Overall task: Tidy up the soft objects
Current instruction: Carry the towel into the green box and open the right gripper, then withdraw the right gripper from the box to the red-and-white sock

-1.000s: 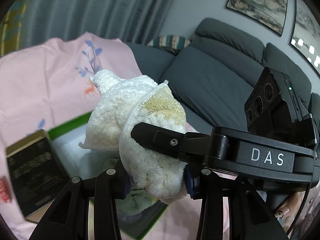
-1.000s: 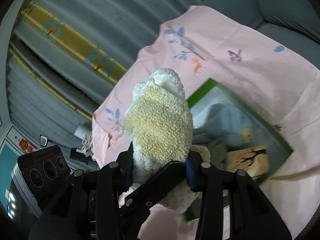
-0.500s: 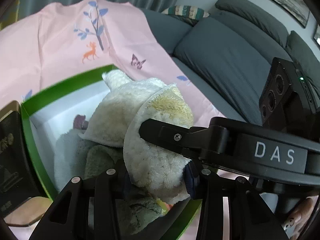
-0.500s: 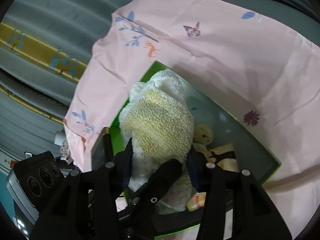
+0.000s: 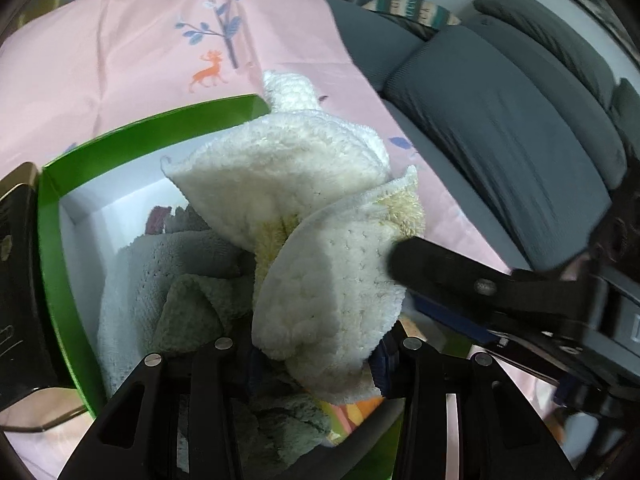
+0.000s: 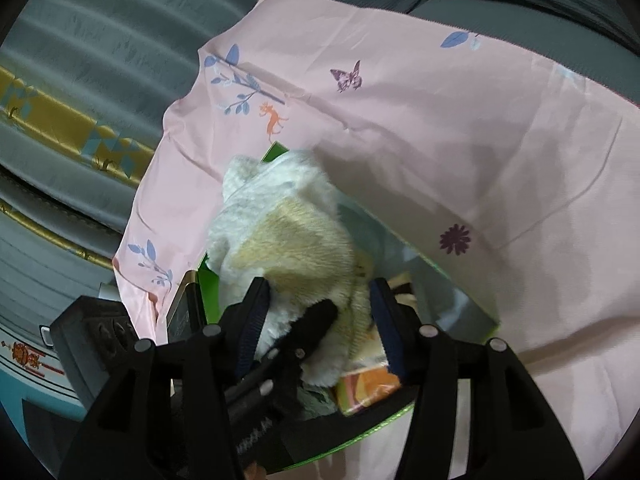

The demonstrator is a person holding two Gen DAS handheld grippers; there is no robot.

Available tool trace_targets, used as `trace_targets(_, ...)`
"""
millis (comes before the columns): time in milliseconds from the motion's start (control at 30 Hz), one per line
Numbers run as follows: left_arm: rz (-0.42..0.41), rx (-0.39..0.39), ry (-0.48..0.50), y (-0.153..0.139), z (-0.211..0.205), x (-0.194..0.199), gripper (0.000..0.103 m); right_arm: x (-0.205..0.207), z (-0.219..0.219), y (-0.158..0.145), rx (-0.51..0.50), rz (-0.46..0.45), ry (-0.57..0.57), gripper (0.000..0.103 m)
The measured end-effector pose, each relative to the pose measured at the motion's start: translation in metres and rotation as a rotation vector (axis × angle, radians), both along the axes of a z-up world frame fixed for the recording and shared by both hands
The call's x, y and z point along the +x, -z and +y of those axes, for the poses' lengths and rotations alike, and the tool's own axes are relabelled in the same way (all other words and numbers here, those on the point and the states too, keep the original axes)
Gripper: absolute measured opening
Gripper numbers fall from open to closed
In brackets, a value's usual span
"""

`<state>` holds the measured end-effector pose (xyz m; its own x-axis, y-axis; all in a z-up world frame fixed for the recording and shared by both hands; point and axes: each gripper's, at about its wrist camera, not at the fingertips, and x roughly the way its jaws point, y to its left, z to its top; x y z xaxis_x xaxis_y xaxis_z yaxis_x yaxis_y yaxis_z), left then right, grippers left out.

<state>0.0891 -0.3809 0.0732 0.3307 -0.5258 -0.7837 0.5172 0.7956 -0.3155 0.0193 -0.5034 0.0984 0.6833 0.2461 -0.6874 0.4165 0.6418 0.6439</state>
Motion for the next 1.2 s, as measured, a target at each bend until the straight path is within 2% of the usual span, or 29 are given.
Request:
trace_targets(100, -0.003, 0.011, -0.028, 0.000, 0.001, 0.003, 0.043, -0.001, -0.002, -0.003, -0.026, -0.020, 0.009, 0.033)
trace_targets(367, 0.021, 0.025, -0.092, 0.006, 0.005, 0.007, 0.043, 0.014, 0.009, 0.002, 0.006, -0.045, -0.041, 0.034)
trace_targets(467, 0.042, 0.024, -0.090, 0.009, 0.004, 0.011, 0.046, 0.023, 0.011, 0.011, 0.037, -0.029, -0.050, 0.033)
trace_targets(567, 0.058, 0.029, -0.095, 0.011, 0.005, 0.015, 0.054, 0.031, 0.012, 0.020, 0.075, -0.020, -0.060, 0.034)
trace_targets(833, 0.036, 0.031, -0.085, -0.001, 0.014, 0.006, 0.060, 0.034, 0.015, 0.019, 0.085, -0.014, -0.068, 0.036)
trace_targets(900, 0.004, 0.040, -0.076, -0.009, 0.018, -0.001, 0.069, 0.030, 0.018, 0.012, 0.054, -0.016, -0.062, 0.038)
trace_targets(1033, -0.062, 0.046, -0.083, -0.026, 0.030, -0.016, 0.072, 0.019, 0.021, 0.000, 0.015, -0.030, -0.053, 0.045)
trace_targets(1100, -0.065, 0.033, -0.100, -0.034, 0.042, -0.021, 0.077, 0.013, 0.023, -0.006, -0.002, -0.040, -0.047, 0.053)
trace_targets(1200, -0.081, 0.022, -0.114, -0.044, 0.057, -0.027, 0.078, 0.002, 0.028, -0.018, -0.041, -0.063, -0.038, 0.062)
